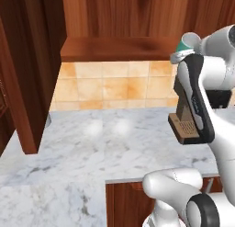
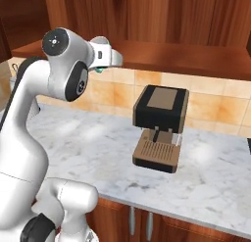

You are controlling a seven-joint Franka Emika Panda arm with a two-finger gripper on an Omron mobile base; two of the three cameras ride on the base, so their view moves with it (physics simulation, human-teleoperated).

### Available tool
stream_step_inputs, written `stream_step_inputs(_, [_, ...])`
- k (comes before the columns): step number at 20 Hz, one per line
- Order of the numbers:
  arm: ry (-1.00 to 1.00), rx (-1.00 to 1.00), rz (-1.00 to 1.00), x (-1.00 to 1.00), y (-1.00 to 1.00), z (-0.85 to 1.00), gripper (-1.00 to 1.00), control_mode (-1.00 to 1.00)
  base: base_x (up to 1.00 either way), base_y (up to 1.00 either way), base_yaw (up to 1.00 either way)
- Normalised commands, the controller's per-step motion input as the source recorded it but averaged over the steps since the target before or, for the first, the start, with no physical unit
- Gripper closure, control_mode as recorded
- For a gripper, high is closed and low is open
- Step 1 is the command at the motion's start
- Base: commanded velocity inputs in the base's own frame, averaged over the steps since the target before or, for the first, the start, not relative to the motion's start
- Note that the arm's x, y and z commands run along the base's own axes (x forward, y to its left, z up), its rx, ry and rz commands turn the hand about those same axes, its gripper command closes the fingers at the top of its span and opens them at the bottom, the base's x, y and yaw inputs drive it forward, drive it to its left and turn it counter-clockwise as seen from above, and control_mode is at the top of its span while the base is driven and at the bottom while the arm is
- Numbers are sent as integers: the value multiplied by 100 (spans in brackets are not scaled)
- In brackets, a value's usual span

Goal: Move the mug from next to the sink to the open cabinet. Then, move the bowl with the onion to the fridge to clear the area for faucet cleaning.

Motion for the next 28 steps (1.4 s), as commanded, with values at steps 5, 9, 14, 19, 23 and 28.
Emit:
stream_step_inputs(5, [3, 0, 0, 45, -3, 8, 100, -100, 0, 0, 0])
stream_step_inputs(9, [1, 0, 0, 79, -1, 0, 100, -100, 0, 0, 0])
stream_step_inputs(14, [0, 0, 0, 98, 0, -20, 100, -100, 0, 0, 0])
stream_step_inputs(19, [1, 0, 0, 100, 0, -18, 100, -100, 0, 0, 0])
stream_step_inputs(23, [16, 0, 0, 91, 0, 0, 100, -100, 0, 0, 0])
stream_step_inputs(28, [29, 0, 0, 21, 0, 6, 100, -100, 0, 0, 0])
